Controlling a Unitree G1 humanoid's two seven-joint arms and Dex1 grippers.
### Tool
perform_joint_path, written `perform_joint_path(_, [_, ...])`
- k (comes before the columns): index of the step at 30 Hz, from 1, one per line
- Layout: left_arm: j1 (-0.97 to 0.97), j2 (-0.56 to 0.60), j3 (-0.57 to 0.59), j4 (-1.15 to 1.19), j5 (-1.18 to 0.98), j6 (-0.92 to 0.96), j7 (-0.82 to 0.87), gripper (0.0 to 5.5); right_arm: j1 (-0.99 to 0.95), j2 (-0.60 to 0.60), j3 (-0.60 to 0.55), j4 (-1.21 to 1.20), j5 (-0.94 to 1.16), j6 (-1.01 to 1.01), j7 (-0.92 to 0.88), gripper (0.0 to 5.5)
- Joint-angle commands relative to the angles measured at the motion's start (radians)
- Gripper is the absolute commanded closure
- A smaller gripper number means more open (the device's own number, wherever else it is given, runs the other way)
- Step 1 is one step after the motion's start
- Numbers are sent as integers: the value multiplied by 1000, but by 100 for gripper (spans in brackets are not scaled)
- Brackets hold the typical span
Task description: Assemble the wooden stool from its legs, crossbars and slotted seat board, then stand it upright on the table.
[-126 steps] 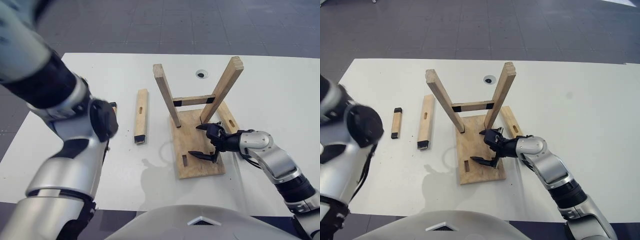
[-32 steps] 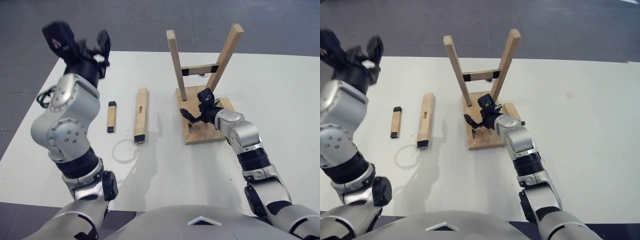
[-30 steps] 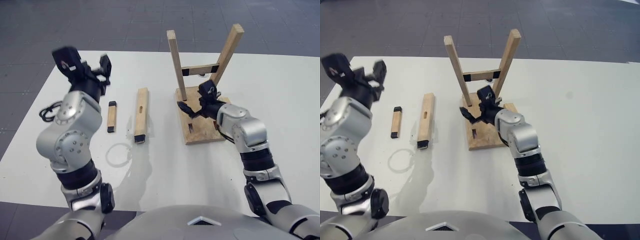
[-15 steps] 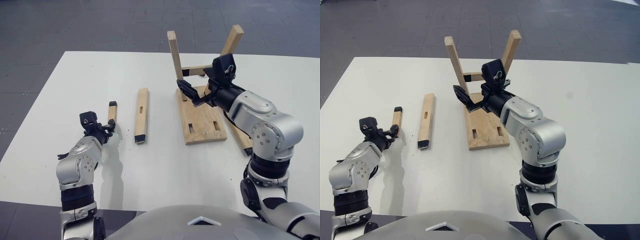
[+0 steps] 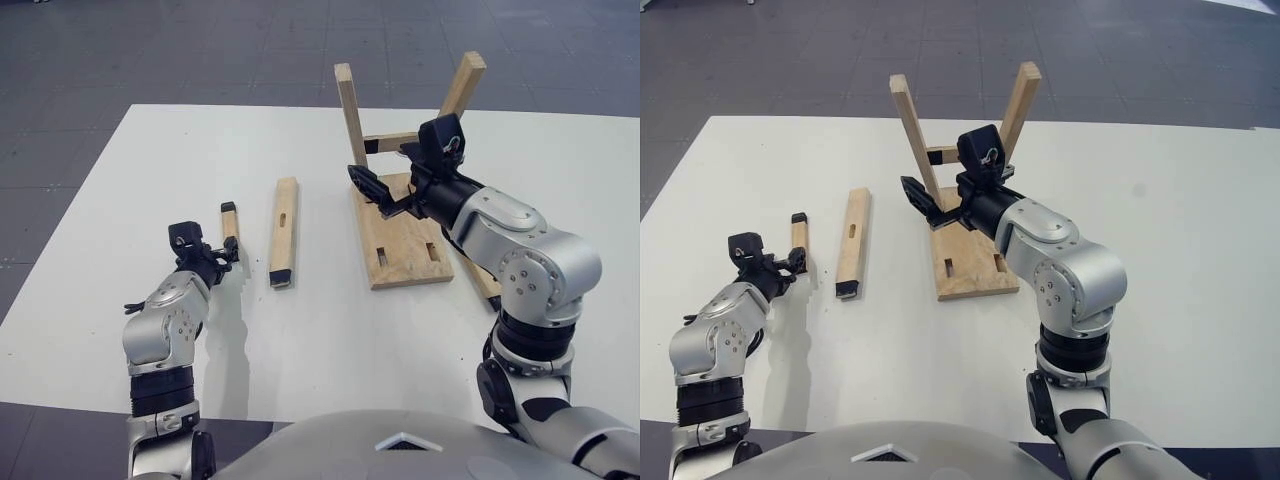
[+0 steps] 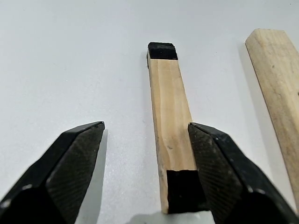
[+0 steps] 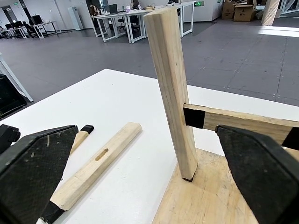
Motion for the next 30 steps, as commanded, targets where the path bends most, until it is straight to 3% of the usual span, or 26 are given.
perform_joint_path(1, [-40, -31, 1, -38, 2, 34, 18, 215, 4, 1, 7, -7, 3, 11, -13, 0])
perform_joint_path(8, [-34, -70, -3, -37, 22, 56, 24, 215, 2, 7, 15, -4, 4, 5, -24, 0])
perform_joint_path(14, [-5, -87, -76, 125, 89, 21, -19, 215, -5, 24, 11, -3, 9, 1, -34, 0])
perform_joint_path(21, [49, -200, 8, 164, 42, 14, 5, 326, -11, 30, 1, -6, 16, 4, -48, 0])
perform_joint_path(26, [94, -188, 9, 227, 69, -6, -26, 405, -40, 38, -26, -2, 27, 11, -57, 0])
perform_joint_path(30, [134, -156, -8, 261, 95, -16, -53, 410, -57, 37, -32, 3, 28, 13, -58, 0])
